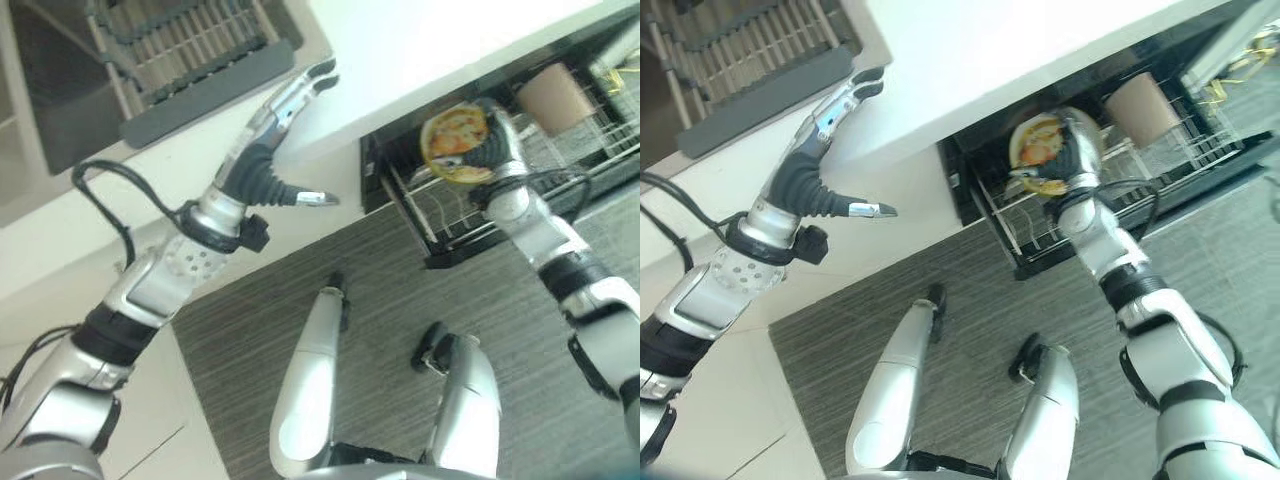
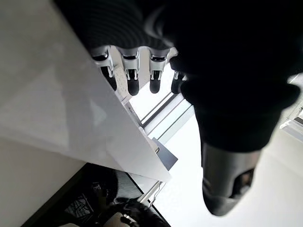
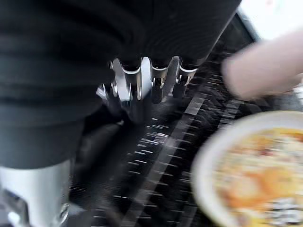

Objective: Place the dishes in the dishwasher.

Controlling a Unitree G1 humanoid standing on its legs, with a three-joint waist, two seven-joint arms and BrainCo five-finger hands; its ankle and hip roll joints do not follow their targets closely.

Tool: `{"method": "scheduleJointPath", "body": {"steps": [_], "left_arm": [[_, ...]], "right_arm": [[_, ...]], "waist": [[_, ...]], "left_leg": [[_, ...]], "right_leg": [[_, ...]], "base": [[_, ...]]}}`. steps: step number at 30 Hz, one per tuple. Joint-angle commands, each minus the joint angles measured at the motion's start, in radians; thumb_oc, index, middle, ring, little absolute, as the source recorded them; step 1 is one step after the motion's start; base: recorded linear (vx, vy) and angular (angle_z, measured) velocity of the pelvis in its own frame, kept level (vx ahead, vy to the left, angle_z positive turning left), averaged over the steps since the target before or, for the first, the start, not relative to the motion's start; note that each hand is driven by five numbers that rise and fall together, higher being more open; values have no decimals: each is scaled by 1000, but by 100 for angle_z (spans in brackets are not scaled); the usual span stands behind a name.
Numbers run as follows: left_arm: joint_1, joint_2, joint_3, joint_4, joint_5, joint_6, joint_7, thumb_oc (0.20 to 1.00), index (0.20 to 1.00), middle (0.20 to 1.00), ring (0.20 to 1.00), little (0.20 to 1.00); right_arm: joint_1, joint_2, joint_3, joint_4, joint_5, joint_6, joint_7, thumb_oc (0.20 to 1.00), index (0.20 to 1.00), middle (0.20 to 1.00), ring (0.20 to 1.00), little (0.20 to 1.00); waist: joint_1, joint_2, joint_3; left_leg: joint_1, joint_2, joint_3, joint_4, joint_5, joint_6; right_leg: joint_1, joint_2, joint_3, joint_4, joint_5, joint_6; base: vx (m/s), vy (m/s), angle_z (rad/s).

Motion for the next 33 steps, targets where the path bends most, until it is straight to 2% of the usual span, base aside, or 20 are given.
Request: {"method": "scheduleJointPath", "body": {"steps": [1, 2, 4, 6, 9, 13, 15, 18, 19, 20, 24, 26, 28, 31, 32, 33], "left_arm": [[24, -37, 45, -21, 57, 34, 28, 1000, 1000, 1000, 1000, 1000], [46, -44, 63, -28, 66, 51, 19, 1000, 1000, 1000, 1000, 1000], [68, -49, 79, -34, 71, 58, 11, 1000, 1000, 1000, 1000, 1000], [114, -62, 99, -44, 77, 69, -2, 1000, 1000, 1000, 1000, 1000], [194, -79, 127, -62, 83, 69, -14, 1000, 1000, 1000, 1000, 1000], [316, -135, 160, -80, 109, 71, -23, 1000, 1000, 1000, 1000, 1000], [405, -170, 209, -74, 108, 62, -33, 1000, 1000, 1000, 1000, 1000], [491, -194, 264, -48, 87, 39, -22, 1000, 1000, 1000, 1000, 1000], [533, -201, 294, -39, 73, 28, -18, 1000, 1000, 1000, 1000, 1000], [551, -208, 306, -30, 65, 20, -19, 1000, 1000, 1000, 1000, 1000], [590, -227, 335, -4, 66, -19, -34, 1000, 1000, 1000, 1000, 1000], [607, -241, 350, 15, 79, -48, -32, 1000, 1000, 1000, 1000, 1000], [606, -245, 353, 43, 86, -70, -27, 1000, 1000, 1000, 1000, 1000], [586, -243, 341, 78, 82, -73, -18, 1000, 1000, 1000, 1000, 1000], [575, -243, 333, 88, 81, -72, -18, 1000, 1000, 1000, 1000, 1000], [553, -242, 311, 107, 71, -69, -26, 1000, 1000, 1000, 1000, 1000]], "right_arm": [[21, -11, -89, 3, -26, 31, -30, 1000, 1000, 1000, 1000, 1000], [85, -4, -111, -81, -51, 42, -18, 1000, 1000, 1000, 1000, 1000], [146, -2, -126, -159, -22, 55, 33, 1000, 1000, 1000, 1000, 1000], [241, -1, -142, -244, -58, 98, 58, 1000, 1000, 1000, 1000, 1000], [369, -6, -180, -329, -63, 119, 87, 1000, 1000, 1000, 1000, 1000], [540, 9, -264, -404, -73, 82, 58, 1000, 1000, 1000, 1000, 1000], [646, 46, -353, -441, -23, 32, 71, 1000, 1000, 1000, 1000, 1000], [754, 92, -460, -449, 3, -76, 51, 1000, 1000, 1000, 1000, 1000], [807, 111, -527, -449, -4, -163, -20, 1000, 1000, 1000, 1000, 1000], [831, 129, -557, -438, 3, -187, -47, 1000, 1000, 1000, 1000, 1000], [877, 197, -636, -373, 103, -317, -125, 1000, 1000, 1000, 1000, 1000], [897, 261, -682, -293, 189, -398, -160, 1000, 1000, 1000, 1000, 1000], [903, 313, -706, -204, 199, -467, -198, 1000, 1000, 1000, 1000, 1000], [890, 359, -726, -77, 307, -505, -246, 1000, 1000, 1000, 1000, 1000], [883, 366, -731, -41, 333, -508, -236, 1000, 1000, 1000, 1000, 1000], [872, 378, -725, 18, 385, -482, -209, 1000, 1000, 1000, 1000, 1000]], "waist": [[3, 3, 4], [-8, -14, 4], [-17, -30, -4], [-27, -50, -43], [-38, -60, -93], [-63, -61, -173], [-93, -51, -234], [-131, -35, -287], [-150, -28, -313], [-160, -23, -330], [-174, -7, -364], [-182, 5, -379], [-187, 14, -385], [-190, 26, -391], [-189, 27, -392], [-186, 33, -392]], "left_leg": [[121, -8, 35, -110, -61, 32], [174, -2, 45, -150, -52, 25], [220, 3, 58, -183, -44, 17], [284, 10, 79, -237, -32, 4], [373, 28, 102, -307, -15, -14], [486, 41, 129, -412, 18, -28], [565, 47, 151, -491, 39, -33], [637, 46, 182, -560, 56, -35], [675, 45, 201, -593, 62, -35], [693, 43, 209, -609, 61, -36], [748, 43, 228, -650, 59, -38], [777, 44, 240, -672, 58, -37], [793, 45, 247, -686, 58, -38], [810, 47, 254, -705, 63, -44], [813, 47, 255, -708, 63, -44], [816, 46, 254, -707, 60, -43]], "right_leg": [[-37, 18, 58, -78, 156, 37], [22, 20, 59, -134, 166, 41], [77, 23, 54, -185, 175, 47], [159, 30, 40, -260, 180, 54], [268, 50, 26, -349, 185, 59], [389, 83, 26, -455, 192, 67], [452, 103, 38, -510, 195, 74], [494, 114, 54, -543, 208, 79], [514, 118, 65, -562, 216, 82], [525, 120, 69, -572, 219, 84], [562, 125, 58, -604, 221, 85], [579, 126, 46, -618, 220, 85], [589, 124, 38, -626, 224, 87], [602, 123, 25, -639, 225, 87], [605, 123, 22, -642, 226, 88], [609, 123, 17, -640, 224, 85]], "base": [[73, -22, -24], [81, -37, -19], [83, -45, -15], [144, -46, -20], [163, -25, -12], [162, 29, -7], [176, 100, -17], [86, 123, -23], [84, 92, -34], [84, 73, -35], [51, 23, -15], [19, 12, -12], [2, 2, -3], [2, 4, 1], [0, 0, 0], [0, 0, 0]]}}
